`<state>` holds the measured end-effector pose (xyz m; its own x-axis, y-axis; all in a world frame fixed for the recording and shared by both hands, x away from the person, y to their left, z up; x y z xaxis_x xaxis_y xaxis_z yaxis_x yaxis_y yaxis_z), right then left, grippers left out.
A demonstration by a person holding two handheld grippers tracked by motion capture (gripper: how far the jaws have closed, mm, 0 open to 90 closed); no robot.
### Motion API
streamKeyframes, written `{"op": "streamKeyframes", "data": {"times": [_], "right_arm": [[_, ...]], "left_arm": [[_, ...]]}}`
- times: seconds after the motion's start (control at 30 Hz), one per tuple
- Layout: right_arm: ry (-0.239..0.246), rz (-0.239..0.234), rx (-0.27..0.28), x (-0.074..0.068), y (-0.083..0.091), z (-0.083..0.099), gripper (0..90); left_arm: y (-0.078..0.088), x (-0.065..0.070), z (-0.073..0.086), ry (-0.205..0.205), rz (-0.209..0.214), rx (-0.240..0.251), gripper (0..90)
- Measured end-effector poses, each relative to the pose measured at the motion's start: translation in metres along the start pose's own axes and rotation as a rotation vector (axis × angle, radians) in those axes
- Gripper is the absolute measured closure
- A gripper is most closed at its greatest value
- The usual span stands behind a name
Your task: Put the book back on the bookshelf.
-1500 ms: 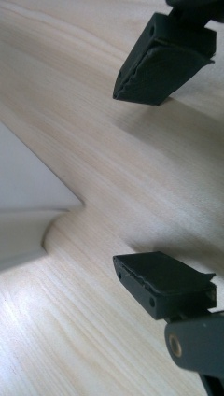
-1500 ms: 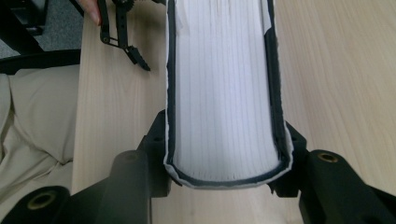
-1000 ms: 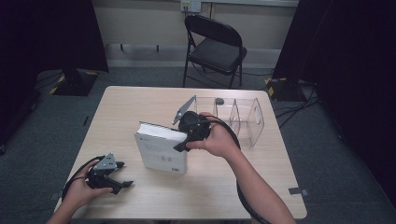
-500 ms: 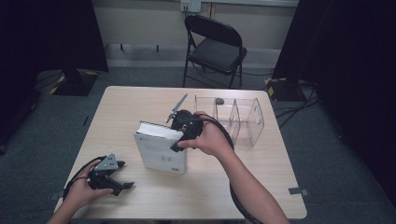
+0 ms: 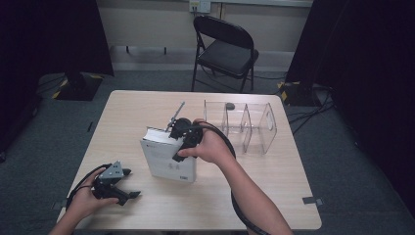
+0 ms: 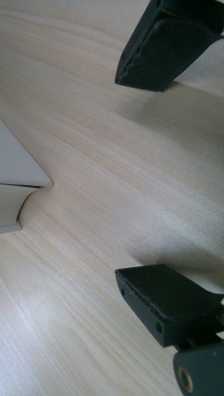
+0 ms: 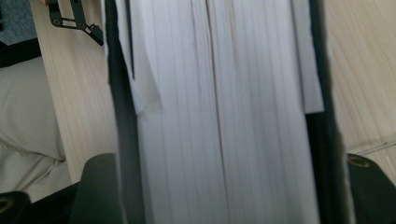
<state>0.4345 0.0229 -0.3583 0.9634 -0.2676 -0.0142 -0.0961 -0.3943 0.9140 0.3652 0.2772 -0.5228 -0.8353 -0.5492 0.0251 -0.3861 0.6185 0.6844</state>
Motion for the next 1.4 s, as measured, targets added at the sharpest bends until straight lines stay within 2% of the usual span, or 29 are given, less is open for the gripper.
{"op": "streamKeyframes", "data": {"times": [0.07,0.23,0.27,0.37,0.53,0.7,0.8,1.0,1.13,1.4], "right_arm": [[0.007,-0.008,0.004,0.001,-0.001,0.0,37.0],[0.02,0.006,0.004,0.002,-0.003,-0.001,33.5],[0.043,0.019,-0.007,0.002,-0.003,-0.001,33.3],[0.032,0.018,0.01,0.001,-0.003,0.0,34.4],[0.05,0.03,-0.002,0.003,-0.003,-0.001,34.5],[0.04,0.032,-0.005,0.004,-0.004,-0.001,34.9],[0.039,0.032,-0.025,0.001,-0.003,-0.001,37.6],[0.032,0.01,-0.016,-0.004,-0.003,-0.001,43.4],[-0.006,-0.007,0.001,-0.006,-0.003,0.0,45.9],[-0.026,0.013,0.004,-0.009,0.001,0.0,50.9]], "left_arm": [[0.0,0.0,0.0,0.001,0.003,0.0,6.6],[-0.001,0.001,0.0,0.01,0.009,0.001,5.8],[-0.001,0.001,0.0,0.009,0.009,0.0,5.7],[-0.001,0.001,0.0,0.009,0.009,0.001,5.5],[-0.001,0.002,0.0,0.007,0.01,-0.004,4.8],[-0.001,0.002,0.0,0.007,0.008,-0.007,4.7],[-0.001,0.002,0.0,0.005,0.01,-0.009,4.3],[-0.002,0.002,0.0,0.001,0.011,-0.013,3.4],[-0.002,0.002,0.0,0.001,0.013,-0.015,2.9],[-0.003,0.003,-0.001,-0.006,0.025,-0.016,0.5]]}}
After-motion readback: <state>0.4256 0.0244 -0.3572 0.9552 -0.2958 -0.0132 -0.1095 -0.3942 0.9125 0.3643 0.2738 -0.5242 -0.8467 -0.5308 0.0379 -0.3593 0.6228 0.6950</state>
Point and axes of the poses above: each handheld gripper's, and its own axes: y roughly backward along the jaws, z roughly out of its underside, x roughly to its right, the point moved 3 cm from there along -y, roughly forward along the jaws, and after that the axes turned 2 degrees about y, right-handed, at the moved point
